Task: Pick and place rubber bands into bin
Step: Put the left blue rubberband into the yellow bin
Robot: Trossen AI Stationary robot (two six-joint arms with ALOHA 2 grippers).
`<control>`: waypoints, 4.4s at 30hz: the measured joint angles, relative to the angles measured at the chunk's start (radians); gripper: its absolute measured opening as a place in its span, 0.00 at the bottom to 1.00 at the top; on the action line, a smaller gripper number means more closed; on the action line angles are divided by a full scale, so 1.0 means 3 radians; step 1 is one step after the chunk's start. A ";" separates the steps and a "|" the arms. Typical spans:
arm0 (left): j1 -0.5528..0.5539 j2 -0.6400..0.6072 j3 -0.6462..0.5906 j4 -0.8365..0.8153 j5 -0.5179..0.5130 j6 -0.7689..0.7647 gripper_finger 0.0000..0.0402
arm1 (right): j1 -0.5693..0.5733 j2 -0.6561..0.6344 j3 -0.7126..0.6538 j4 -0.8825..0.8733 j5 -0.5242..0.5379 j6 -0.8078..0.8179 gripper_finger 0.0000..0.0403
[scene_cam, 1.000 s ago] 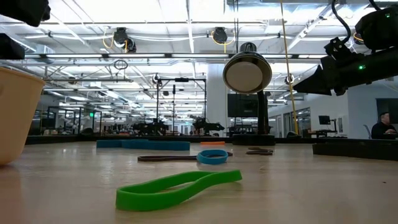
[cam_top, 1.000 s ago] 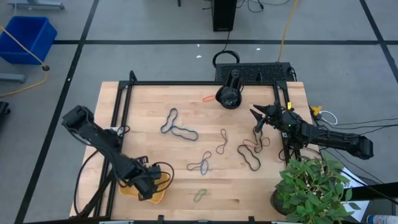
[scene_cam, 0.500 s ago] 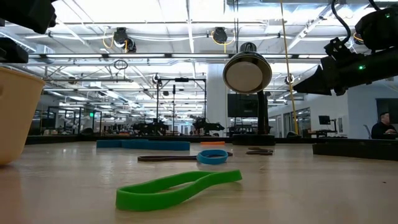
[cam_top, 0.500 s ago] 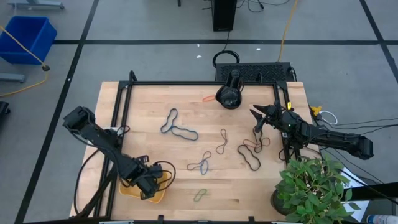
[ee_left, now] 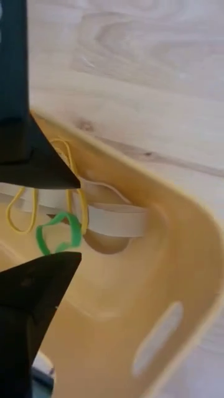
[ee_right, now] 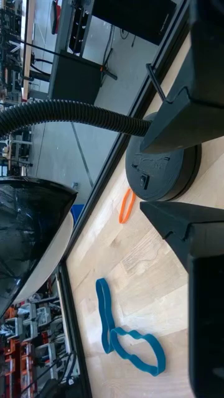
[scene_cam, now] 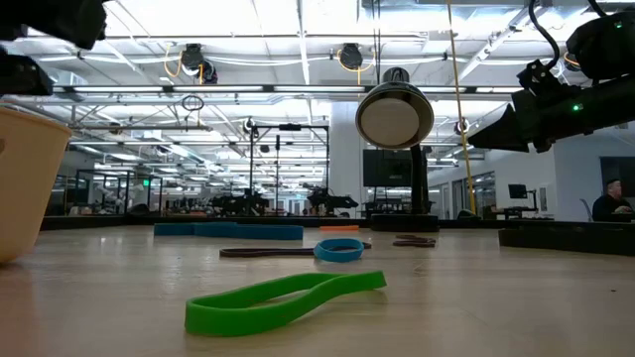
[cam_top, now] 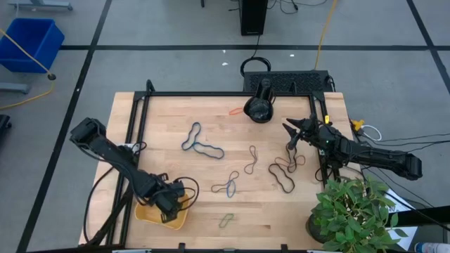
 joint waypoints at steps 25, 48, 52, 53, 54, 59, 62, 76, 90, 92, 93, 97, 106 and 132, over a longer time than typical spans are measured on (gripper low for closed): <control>0.1512 -0.0785 0.0005 0.0235 -0.0422 0.1170 0.52 | 0.0000 0.0000 -0.0001 0.0023 0.0001 -0.0025 0.32; 0.2826 0.0265 0.0004 0.0057 -0.0331 0.1661 0.51 | 0.0000 -0.0001 0.0000 0.0023 0.0013 -0.0025 0.32; 0.2871 0.0437 0.0004 0.0059 -0.0269 0.1771 0.51 | 0.0000 -0.0001 0.0000 0.0023 0.0013 -0.0025 0.32; 0.2884 0.0475 0.0004 0.0059 -0.0270 0.1777 0.51 | 0.0000 0.0000 0.0000 0.0023 0.0013 -0.0025 0.32; 0.2902 0.0510 0.0004 0.0062 -0.0269 0.1780 0.50 | 0.0000 -0.0001 0.0000 0.0023 0.0013 -0.0025 0.32; 0.2982 0.0645 0.0004 0.0065 -0.0267 0.1795 0.42 | 0.0001 -0.0001 0.0000 0.0023 0.0013 -0.0025 0.32; 0.3037 0.0692 0.0004 0.0075 -0.0141 0.1860 0.35 | 0.0000 -0.0001 0.0000 0.0023 0.0013 -0.0025 0.32; 0.3079 0.0821 0.0006 0.0160 0.0003 0.2117 0.15 | 0.0000 0.0000 -0.0001 -0.0001 0.0029 -0.0043 0.32; 0.2981 0.0679 0.0001 0.0037 0.0015 0.2221 0.02 | 0.0000 -0.0001 0.0000 0.0000 0.0085 -0.0039 0.32; 0.2953 0.0581 0.0000 -0.0089 0.0016 0.2196 0.02 | 0.0000 -0.0001 0.0000 0.0000 0.0083 -0.0039 0.32; 0.2941 0.0519 0.0000 -0.0136 0.0014 0.2171 0.02 | 0.0000 -0.0001 0.0000 0.0000 0.0079 -0.0039 0.32; 0.2902 0.0201 0.0000 -0.0255 -0.0018 0.2098 0.02 | 0.0000 0.0000 0.0000 0.0000 0.0079 -0.0039 0.32; 0.2797 -0.0738 0.0003 -0.0316 -0.0010 0.1913 0.02 | 0.0000 0.0000 0.0000 0.0013 0.0076 -0.0039 0.32; 0.1048 -0.2029 0.0003 0.1048 0.0619 0.1424 0.02 | 0.0000 0.0000 0.0000 0.0022 0.0072 -0.0037 0.32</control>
